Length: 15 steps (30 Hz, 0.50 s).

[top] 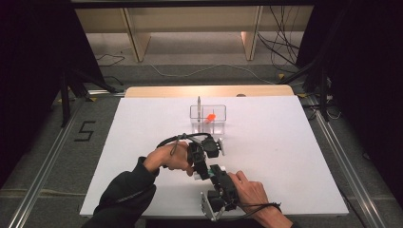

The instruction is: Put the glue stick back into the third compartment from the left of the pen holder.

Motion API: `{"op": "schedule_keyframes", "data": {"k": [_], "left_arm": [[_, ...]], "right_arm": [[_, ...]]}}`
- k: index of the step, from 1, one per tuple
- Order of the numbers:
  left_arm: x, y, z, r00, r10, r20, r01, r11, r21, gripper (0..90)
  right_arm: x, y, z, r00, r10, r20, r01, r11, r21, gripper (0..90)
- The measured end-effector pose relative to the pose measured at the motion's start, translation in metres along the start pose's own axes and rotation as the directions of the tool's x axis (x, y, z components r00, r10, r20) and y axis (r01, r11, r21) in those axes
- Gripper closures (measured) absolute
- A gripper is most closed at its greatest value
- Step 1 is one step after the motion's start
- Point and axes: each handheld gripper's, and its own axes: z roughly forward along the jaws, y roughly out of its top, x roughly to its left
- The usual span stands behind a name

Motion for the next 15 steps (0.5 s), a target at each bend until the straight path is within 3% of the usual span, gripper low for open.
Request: {"op": "schedule_keyframes", "data": {"k": [5,6,8,11,13,15], "left_arm": [[0.0007,0.0002,0.0007,0.9999,-0.009,0.012,0.008,0.9999,0.006,65.0],[0.0007,0.0003,0.0008,0.9998,-0.012,0.014,0.012,0.9999,0.007,65.0],[0.0016,0.0004,0.0011,0.9998,-0.011,0.017,0.011,0.9999,0.012,65.0],[0.0014,0.0004,0.0027,0.9989,-0.035,0.031,0.034,0.9993,0.016,65.0],[0.0019,0.0014,0.0035,0.9993,-0.032,0.021,0.032,0.9993,0.022,65.0],[0.0021,0.0020,0.0037,0.9993,-0.033,0.020,0.032,0.9991,0.028,64.9]], "right_arm": [[0.0019,0.0008,-0.0001,0.9999,-0.013,-0.005,0.013,1.000,0.003,63.1],[0.0016,0.0005,0.0008,0.9993,-0.037,0.001,0.037,0.999,-0.007,63.8],[0.0033,0.0008,-0.0004,0.9995,-0.029,-0.010,0.029,1.000,0.012,64.5],[0.0038,0.0013,0.0006,0.9985,-0.054,-0.005,0.054,0.999,0.002,65.3],[0.0043,0.0013,0.0019,0.9977,-0.067,-0.002,0.067,0.998,-0.006,65.6],[0.0060,0.0010,0.0014,0.9984,-0.056,-0.009,0.056,0.998,0.010,65.7]]}}
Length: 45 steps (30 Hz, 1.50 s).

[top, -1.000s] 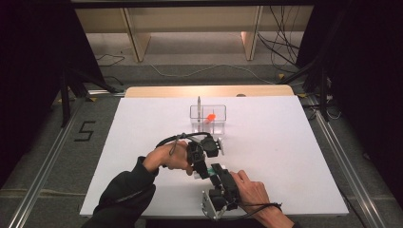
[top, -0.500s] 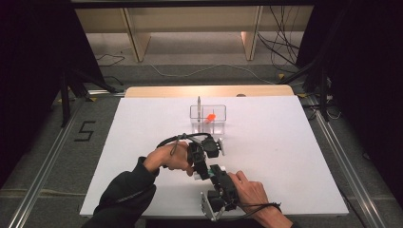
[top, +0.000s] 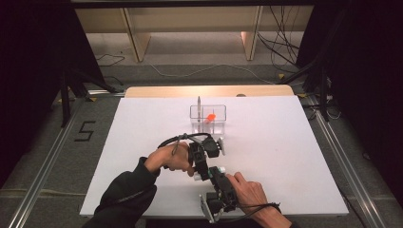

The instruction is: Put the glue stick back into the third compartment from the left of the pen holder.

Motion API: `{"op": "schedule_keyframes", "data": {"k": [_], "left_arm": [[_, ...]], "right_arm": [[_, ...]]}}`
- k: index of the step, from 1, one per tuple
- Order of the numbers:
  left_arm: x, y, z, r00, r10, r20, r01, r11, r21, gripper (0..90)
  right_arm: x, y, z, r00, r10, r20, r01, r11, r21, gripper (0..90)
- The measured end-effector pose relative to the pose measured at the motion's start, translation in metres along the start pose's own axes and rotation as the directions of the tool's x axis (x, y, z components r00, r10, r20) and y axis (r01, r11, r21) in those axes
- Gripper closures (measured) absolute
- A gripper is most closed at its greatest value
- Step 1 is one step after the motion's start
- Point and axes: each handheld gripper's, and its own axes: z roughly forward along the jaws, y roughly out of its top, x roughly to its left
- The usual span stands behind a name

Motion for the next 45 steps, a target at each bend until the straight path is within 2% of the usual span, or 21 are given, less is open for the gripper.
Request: {"op": "schedule_keyframes", "data": {"k": [4,10,13,14,18,19,20,22,25,28,30,33,35,38,39,40,41,42,43,44,45], "left_arm": [[0.001,-0.001,0.000,1.0000,0.002,0.006,-0.002,1.0000,0.001,64.9],[0.002,-0.002,0.001,0.9998,-0.005,0.021,0.005,1.0000,-0.003,62.8],[0.003,-0.004,-0.002,1.0000,0.000,0.006,0.000,1.0000,-0.008,51.8],[0.002,-0.005,-0.003,0.9998,-0.013,0.018,0.013,0.9997,-0.020,49.3],[0.004,-0.010,-0.010,1.0000,-0.008,-0.006,0.008,0.9979,-0.065,38.7],[0.004,-0.012,-0.012,0.9997,-0.021,-0.010,0.020,0.9962,-0.085,37.1],[0.005,-0.015,-0.014,0.9995,-0.027,-0.013,0.026,0.9946,-0.100,35.5],[0.006,-0.020,-0.017,0.9985,-0.048,-0.025,0.044,0.9906,-0.130,35.2],[0.006,-0.028,-0.022,0.9959,-0.079,-0.045,0.069,0.9809,-0.182,31.6],[0.006,-0.038,-0.027,0.9903,-0.125,-0.061,0.107,0.9629,-0.248,28.7],[0.005,-0.045,-0.030,0.9855,-0.155,-0.069,0.128,0.9465,-0.296,27.2],[0.005,-0.056,-0.034,0.9817,-0.175,-0.076,0.137,0.9259,-0.352,25.2],[0.003,-0.062,-0.034,0.9763,-0.200,-0.083,0.153,0.9081,-0.390,23.7],[0.002,-0.071,-0.033,0.9697,-0.220,-0.107,0.151,0.8839,-0.443,22.2],[0.001,-0.074,-0.031,0.9655,-0.233,-0.116,0.155,0.8713,-0.466,21.5],[0.001,-0.076,-0.031,0.9626,-0.240,-0.126,0.151,0.8609,-0.486,20.8],[0.000,-0.078,-0.029,0.9589,-0.254,-0.127,0.156,0.8440,-0.513,20.4],[0.000,-0.080,-0.028,0.9554,-0.264,-0.133,0.157,0.8338,-0.529,20.3],[0.000,-0.082,-0.026,0.9510,-0.278,-0.136,0.160,0.8177,-0.553,20.1],[0.001,-0.084,-0.024,0.9486,-0.283,-0.142,0.156,0.8088,-0.567,20.0],[0.000,-0.086,-0.022,0.9443,-0.297,-0.141,0.162,0.7930,-0.587,20.0]], "right_arm": [[-0.001,0.000,0.001,0.9998,-0.020,0.008,0.020,1.000,-0.016,66.0],[0.000,-0.001,-0.001,0.9999,-0.010,-0.004,0.010,1.000,0.005,66.2],[0.003,-0.003,0.000,0.9999,-0.017,0.002,0.017,1.000,0.006,66.3],[0.003,-0.004,0.001,0.9998,-0.018,0.002,0.018,1.000,0.005,66.3],[0.000,-0.008,0.002,0.9995,-0.032,0.004,0.032,0.999,0.007,66.3],[0.001,-0.010,0.001,0.9999,-0.011,-0.003,0.011,1.000,0.024,66.3],[-0.001,-0.012,0.002,0.9997,-0.025,0.004,0.025,1.000,0.010,66.3],[-0.001,-0.016,0.001,0.9998,0.014,-0.010,-0.014,0.999,0.033,66.2],[-0.004,-0.022,0.002,0.9994,0.028,-0.021,-0.028,0.999,0.035,66.2],[-0.011,-0.028,0.004,0.9974,0.065,-0.031,-0.063,0.997,0.037,66.2],[-0.015,-0.034,0.005,0.9950,0.096,-0.030,-0.094,0.994,0.049,66.2],[-0.022,-0.044,0.009,0.9849,0.168,-0.041,-0.166,0.985,0.055,66.2],[-0.029,-0.051,0.012,0.9733,0.225,-0.044,-0.222,0.973,0.064,66.2],[-0.039,-0.062,0.016,0.9449,0.321,-0.063,-0.317,0.946,0.069,66.2],[-0.042,-0.065,0.018,0.9292,0.363,-0.069,-0.358,0.931,0.072,66.2],[-0.045,-0.069,0.019,0.9230,0.380,-0.062,-0.376,0.924,0.069,66.2],[-0.049,-0.073,0.021,0.9116,0.405,-0.068,-0.402,0.914,0.064,66.2],[-0.053,-0.076,0.022,0.8971,0.435,-0.079,-0.431,0.900,0.062,66.2],[-0.056,-0.078,0.023,0.8804,0.466,-0.085,-0.464,0.885,0.053,66.2],[-0.059,-0.081,0.025,0.8634,0.496,-0.090,-0.494,0.868,0.052,66.2],[-0.063,-0.082,0.026,0.8466,0.523,-0.100,-0.520,0.852,0.052,66.2]]}}
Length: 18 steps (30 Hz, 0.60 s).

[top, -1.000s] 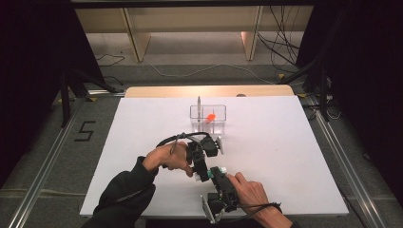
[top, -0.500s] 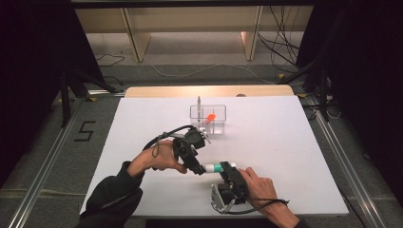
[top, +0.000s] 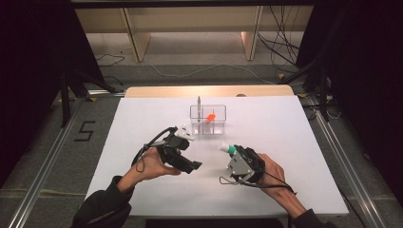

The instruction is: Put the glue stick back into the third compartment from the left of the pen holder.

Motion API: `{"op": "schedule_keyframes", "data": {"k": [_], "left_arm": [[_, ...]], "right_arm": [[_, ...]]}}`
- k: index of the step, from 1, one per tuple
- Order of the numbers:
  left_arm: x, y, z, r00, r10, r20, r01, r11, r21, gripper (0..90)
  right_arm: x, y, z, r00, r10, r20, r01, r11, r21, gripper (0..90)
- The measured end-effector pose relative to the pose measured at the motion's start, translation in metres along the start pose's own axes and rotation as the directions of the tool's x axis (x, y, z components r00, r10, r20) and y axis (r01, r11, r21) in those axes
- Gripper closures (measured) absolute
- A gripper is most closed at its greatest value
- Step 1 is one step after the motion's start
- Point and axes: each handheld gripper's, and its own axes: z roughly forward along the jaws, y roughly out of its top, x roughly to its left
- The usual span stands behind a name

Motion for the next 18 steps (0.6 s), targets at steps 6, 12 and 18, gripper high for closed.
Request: {"op": "schedule_keyframes", "data": {"k": [6,12,18], "left_arm": [[-0.001,-0.016,0.001,0.9990,-0.030,-0.033,0.026,0.9942,-0.104,18.8],[0.000,-0.034,-0.003,0.9960,-0.064,-0.063,0.049,0.9762,-0.211,18.7],[0.007,-0.051,-0.015,0.9856,-0.155,-0.068,0.123,0.9326,-0.339,18.6]], "right_arm": [[-0.025,0.001,0.009,0.9781,0.196,-0.070,-0.199,0.979,-0.039,66.2],[-0.048,0.001,0.019,0.9156,0.375,-0.144,-0.387,0.919,-0.067,66.2],[-0.070,0.005,0.031,0.8304,0.524,-0.190,-0.545,0.834,-0.084,66.2]]}}
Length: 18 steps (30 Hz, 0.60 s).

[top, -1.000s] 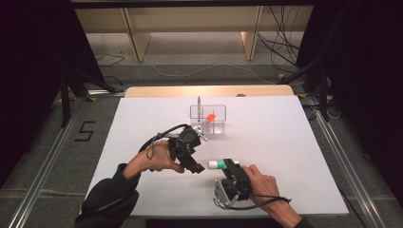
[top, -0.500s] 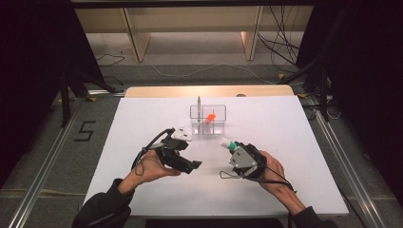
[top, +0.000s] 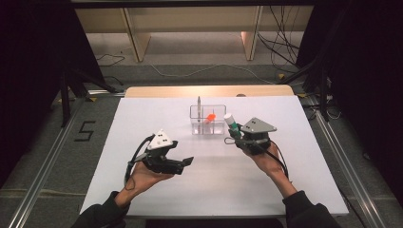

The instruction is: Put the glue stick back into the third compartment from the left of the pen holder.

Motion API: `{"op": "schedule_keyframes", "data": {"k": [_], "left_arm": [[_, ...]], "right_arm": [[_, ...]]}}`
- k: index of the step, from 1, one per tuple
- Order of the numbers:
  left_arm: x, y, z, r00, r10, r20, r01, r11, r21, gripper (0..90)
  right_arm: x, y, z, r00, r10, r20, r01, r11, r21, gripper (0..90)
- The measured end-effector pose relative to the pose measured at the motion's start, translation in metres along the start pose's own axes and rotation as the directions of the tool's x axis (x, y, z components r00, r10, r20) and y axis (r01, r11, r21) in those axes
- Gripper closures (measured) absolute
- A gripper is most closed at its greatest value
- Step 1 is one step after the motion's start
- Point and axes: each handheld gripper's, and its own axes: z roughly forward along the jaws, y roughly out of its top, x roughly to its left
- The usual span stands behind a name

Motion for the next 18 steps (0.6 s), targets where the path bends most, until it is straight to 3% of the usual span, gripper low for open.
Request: {"op": "schedule_keyframes", "data": {"k": [4,8,13,18], "left_arm": [[0.004,-0.008,-0.007,0.9999,0.005,-0.010,-0.006,0.9997,-0.023,18.4],[0.005,-0.012,-0.012,0.9998,0.006,-0.019,-0.007,0.9986,-0.052,17.2],[0.003,-0.017,-0.015,0.9993,0.028,-0.022,-0.030,0.9977,-0.061,15.5],[0.001,-0.019,-0.017,0.9995,0.024,-0.021,-0.026,0.9972,-0.070,15.5]], "right_arm": [[-0.006,0.011,0.010,0.9979,0.062,-0.016,-0.063,0.998,-0.027,66.2],[-0.011,0.021,0.021,0.9905,0.130,-0.044,-0.132,0.991,-0.038,66.2],[-0.016,0.029,0.037,0.9855,0.167,-0.031,-0.168,0.985,-0.049,66.2],[-0.023,0.035,0.054,0.9744,0.224,-0.024,-0.225,0.973,-0.054,66.1]]}}
